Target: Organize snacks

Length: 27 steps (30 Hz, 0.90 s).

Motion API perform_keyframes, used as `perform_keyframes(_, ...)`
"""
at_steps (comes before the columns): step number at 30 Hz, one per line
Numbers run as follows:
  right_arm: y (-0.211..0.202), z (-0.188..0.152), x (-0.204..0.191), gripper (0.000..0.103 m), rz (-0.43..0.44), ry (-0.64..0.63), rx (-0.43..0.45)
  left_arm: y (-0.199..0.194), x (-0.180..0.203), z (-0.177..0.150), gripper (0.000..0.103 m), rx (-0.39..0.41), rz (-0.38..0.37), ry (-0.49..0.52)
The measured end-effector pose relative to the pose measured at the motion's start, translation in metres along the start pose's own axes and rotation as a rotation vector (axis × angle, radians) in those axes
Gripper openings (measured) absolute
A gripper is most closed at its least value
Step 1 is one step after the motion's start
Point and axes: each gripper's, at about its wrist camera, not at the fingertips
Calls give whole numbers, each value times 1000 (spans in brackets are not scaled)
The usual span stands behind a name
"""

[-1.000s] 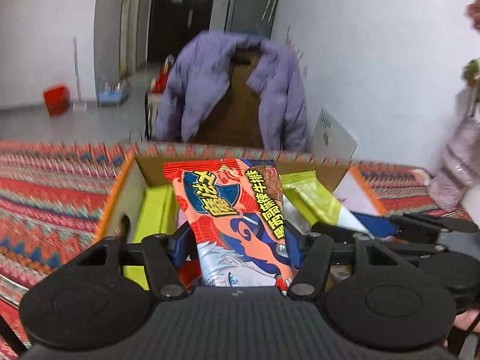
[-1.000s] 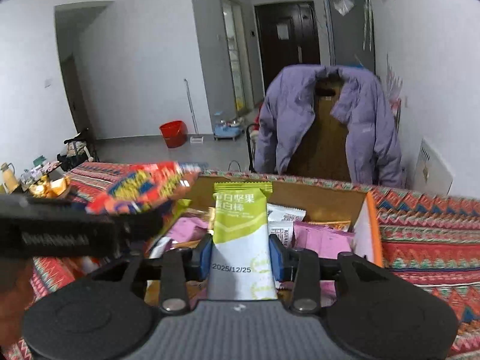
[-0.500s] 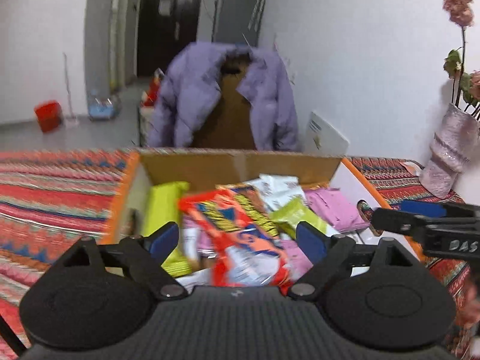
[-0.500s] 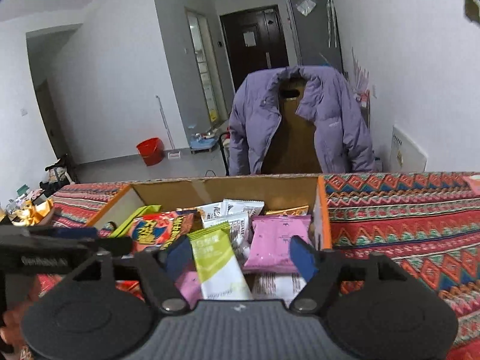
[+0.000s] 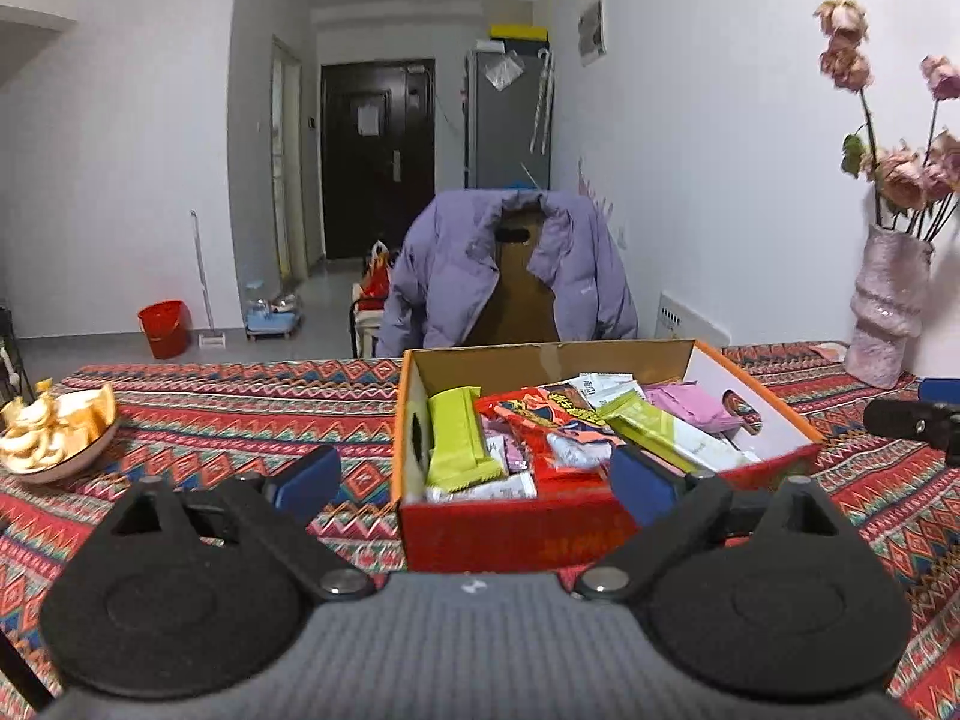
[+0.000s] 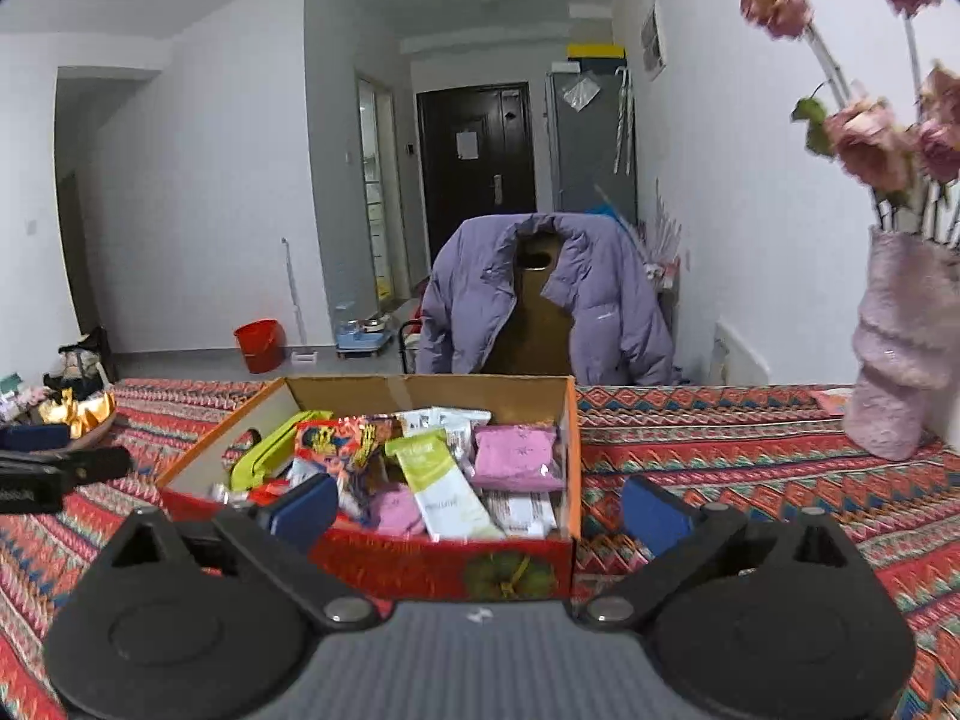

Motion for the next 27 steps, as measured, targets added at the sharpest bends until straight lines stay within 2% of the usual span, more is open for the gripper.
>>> perform_keyframes(7, -55, -29, -14, 101, 14, 13, 36, -65, 2, -26, 99, 40, 27, -6)
perform_keyframes(12, -100, -54, -29, 103, 52, 7, 63, -114, 7, -47, 100, 80, 83, 4)
perform_keyframes(18, -151, -92, -48, 103, 44, -23, 98, -169, 12, -79, 100, 95, 61, -18)
perform_keyframes(27, -220, -167, -79, 103, 46, -57, 120, -252, 25, -145, 100, 114, 39, -33)
Point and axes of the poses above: each gripper's, at about its wrist camera, not at the fingertips, and y roughly the way its jaws point, x to its right, z to its top, and after that the axes turned 5 degrees about y, right-handed
